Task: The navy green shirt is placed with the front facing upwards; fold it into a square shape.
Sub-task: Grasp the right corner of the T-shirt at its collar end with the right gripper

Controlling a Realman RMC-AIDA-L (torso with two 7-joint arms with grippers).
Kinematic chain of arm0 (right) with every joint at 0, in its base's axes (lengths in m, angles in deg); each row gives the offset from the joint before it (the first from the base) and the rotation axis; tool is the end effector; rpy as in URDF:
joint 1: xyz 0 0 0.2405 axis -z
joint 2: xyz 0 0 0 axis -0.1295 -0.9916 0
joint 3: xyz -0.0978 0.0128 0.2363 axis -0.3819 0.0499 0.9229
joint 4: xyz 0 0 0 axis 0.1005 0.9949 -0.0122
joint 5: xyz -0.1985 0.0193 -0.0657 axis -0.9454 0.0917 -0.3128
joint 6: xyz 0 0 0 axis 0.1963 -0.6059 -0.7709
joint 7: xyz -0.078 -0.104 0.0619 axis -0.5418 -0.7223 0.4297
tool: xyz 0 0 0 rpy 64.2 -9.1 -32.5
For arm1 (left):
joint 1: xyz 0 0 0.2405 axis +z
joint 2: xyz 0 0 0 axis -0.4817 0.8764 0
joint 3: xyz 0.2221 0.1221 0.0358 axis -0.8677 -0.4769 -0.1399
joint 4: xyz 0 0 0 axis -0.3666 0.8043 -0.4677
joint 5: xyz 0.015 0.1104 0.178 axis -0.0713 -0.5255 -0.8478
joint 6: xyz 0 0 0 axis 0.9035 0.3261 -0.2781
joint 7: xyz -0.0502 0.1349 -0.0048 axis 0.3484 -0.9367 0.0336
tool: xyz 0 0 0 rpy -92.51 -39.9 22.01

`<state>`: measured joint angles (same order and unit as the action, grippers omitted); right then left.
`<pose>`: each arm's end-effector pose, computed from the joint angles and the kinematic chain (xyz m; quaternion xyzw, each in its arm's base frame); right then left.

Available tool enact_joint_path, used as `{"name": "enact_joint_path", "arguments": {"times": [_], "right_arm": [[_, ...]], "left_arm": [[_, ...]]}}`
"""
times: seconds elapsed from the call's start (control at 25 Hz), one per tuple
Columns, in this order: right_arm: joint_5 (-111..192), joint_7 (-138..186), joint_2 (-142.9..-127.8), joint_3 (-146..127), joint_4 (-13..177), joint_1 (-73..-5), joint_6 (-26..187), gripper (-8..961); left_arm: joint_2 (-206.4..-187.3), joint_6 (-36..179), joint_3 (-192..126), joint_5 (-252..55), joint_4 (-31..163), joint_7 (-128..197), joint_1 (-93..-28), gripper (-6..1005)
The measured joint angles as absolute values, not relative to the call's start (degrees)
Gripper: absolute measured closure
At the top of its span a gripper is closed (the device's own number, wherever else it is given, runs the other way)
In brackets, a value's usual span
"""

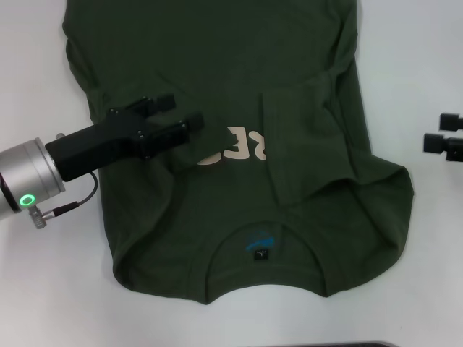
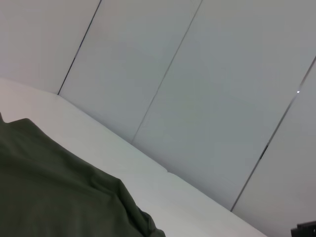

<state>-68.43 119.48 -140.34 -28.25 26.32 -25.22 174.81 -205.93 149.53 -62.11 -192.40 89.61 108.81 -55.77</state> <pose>0.3228 0.2667 0.0921 -0.8904 0.3650 0.1961 0.1883 -0.2684 0.3018 -0.0474 -0.8626 -0.3219 -0.3601 0.1506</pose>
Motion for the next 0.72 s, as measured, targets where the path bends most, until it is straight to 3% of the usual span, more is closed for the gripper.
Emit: {"name": "enact_joint_path", "arguments": {"times": [0.28,0.72], "right_arm": [[-75.0,124.3,-140.73,-28.7,28.1,-29.5,175.6,204],[-75.9,128.9,-140.77,-29.8,29.5,-30.6,176.0,251]], "left_arm": [[-205.8,149.3,-62.1,-192.4,89.7,108.8,-55.8,157],[-205.75,149.0,-62.0,-192.4,89.7,108.8,-55.8,157]]}}
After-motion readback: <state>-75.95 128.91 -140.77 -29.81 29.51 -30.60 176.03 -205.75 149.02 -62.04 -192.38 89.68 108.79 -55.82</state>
